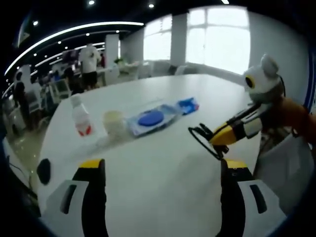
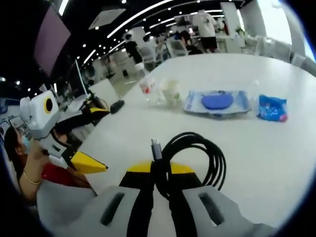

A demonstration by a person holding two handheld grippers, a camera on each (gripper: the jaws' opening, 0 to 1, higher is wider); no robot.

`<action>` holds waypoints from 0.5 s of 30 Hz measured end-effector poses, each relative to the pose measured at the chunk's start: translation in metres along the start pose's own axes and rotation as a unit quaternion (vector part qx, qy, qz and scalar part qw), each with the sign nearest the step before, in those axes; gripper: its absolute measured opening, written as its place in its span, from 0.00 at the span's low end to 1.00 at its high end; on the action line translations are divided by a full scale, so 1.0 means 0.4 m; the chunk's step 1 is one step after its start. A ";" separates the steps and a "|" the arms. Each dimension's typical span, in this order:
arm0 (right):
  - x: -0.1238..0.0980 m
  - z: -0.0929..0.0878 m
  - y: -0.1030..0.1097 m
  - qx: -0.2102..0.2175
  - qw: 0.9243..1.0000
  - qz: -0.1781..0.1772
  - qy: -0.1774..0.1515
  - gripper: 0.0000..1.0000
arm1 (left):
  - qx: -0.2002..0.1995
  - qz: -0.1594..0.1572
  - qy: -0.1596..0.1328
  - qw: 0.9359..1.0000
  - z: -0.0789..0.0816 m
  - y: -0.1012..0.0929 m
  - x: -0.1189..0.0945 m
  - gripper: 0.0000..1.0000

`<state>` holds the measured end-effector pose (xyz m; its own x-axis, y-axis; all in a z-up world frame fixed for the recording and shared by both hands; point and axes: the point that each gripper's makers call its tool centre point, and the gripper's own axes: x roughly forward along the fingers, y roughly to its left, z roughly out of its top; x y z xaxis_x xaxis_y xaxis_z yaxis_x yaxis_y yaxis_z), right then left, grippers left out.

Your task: Arrange the tabletop items into an orderly group along one side of the table until the central work area is clear of visible clutter.

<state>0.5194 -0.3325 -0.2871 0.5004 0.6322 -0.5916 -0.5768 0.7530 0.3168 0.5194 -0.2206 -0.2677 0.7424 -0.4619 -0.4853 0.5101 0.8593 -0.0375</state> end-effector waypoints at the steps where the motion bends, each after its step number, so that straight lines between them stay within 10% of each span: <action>1: -0.004 0.004 -0.003 0.005 1.000 0.000 -0.004 0.09 | 0.000 0.000 0.000 1.000 0.000 0.000 0.000 0.94; 15: -0.077 0.045 -0.102 0.038 0.998 -0.034 -0.037 0.09 | 0.003 -0.001 -0.001 1.000 0.002 0.000 0.000 0.94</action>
<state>0.5391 -0.3795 -0.2684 0.5844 0.5886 -0.5586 -0.4900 0.8047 0.3353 0.5196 -0.2209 -0.2669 0.7426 -0.4634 -0.4834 0.5136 0.8574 -0.0329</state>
